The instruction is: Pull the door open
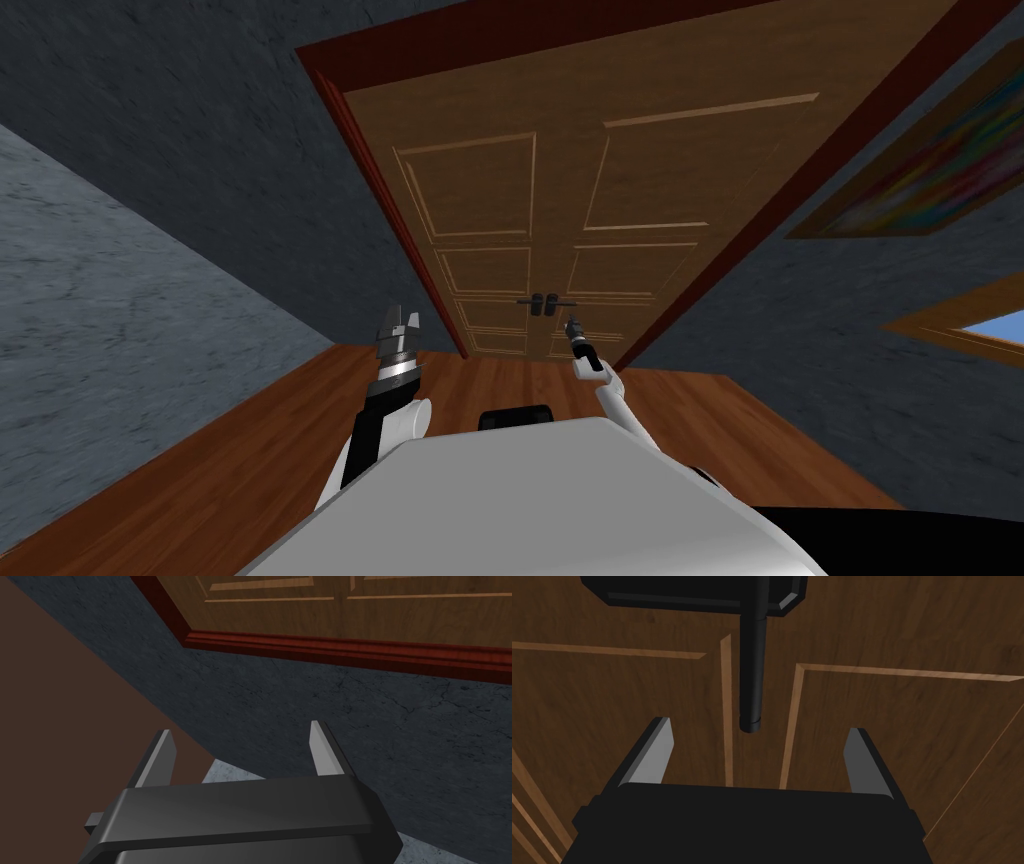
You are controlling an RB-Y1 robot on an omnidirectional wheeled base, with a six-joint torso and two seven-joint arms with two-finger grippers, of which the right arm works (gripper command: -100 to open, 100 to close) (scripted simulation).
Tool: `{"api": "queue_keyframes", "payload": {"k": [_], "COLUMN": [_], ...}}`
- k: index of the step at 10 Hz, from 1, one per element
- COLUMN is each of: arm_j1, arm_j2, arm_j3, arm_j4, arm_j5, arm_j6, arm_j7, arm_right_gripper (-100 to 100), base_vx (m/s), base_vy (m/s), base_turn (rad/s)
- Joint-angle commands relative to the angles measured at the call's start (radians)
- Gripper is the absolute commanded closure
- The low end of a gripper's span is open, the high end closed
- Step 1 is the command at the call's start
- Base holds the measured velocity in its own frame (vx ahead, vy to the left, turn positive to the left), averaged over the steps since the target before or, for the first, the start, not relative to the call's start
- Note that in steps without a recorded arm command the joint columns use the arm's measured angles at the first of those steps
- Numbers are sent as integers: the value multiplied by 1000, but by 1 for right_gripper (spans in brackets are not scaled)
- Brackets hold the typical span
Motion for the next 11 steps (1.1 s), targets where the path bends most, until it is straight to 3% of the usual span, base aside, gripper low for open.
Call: {"api": "queue_keyframes", "payload": {"k": [1,2,6,7,8,9,11], "arm_j1": [15,27,55,55,59,58,45], "arm_j2": [-32,-59,-135,-135,-154,-161,-159], "arm_j3": [-24,-43,-92,-92,-101,-101,-86], "arm_j4": [21,39,91,91,105,111,112], "arm_j5": [-12,-22,-51,-51,-59,-63,-64], "arm_j6": [-12,-22,-56,-56,-68,-75,-85], "arm_j7": [-15,-28,-69,-69,-83,-90,-98], "arm_right_gripper": [-100,-100,-100,-100,-100,-100,-100], "base_vx": [47,108,132,106,132,167,209], "base_vy": [14,25,-3,-33,-24,-30,21], "base_turn": [74,89,88,44,118,146,173]}}
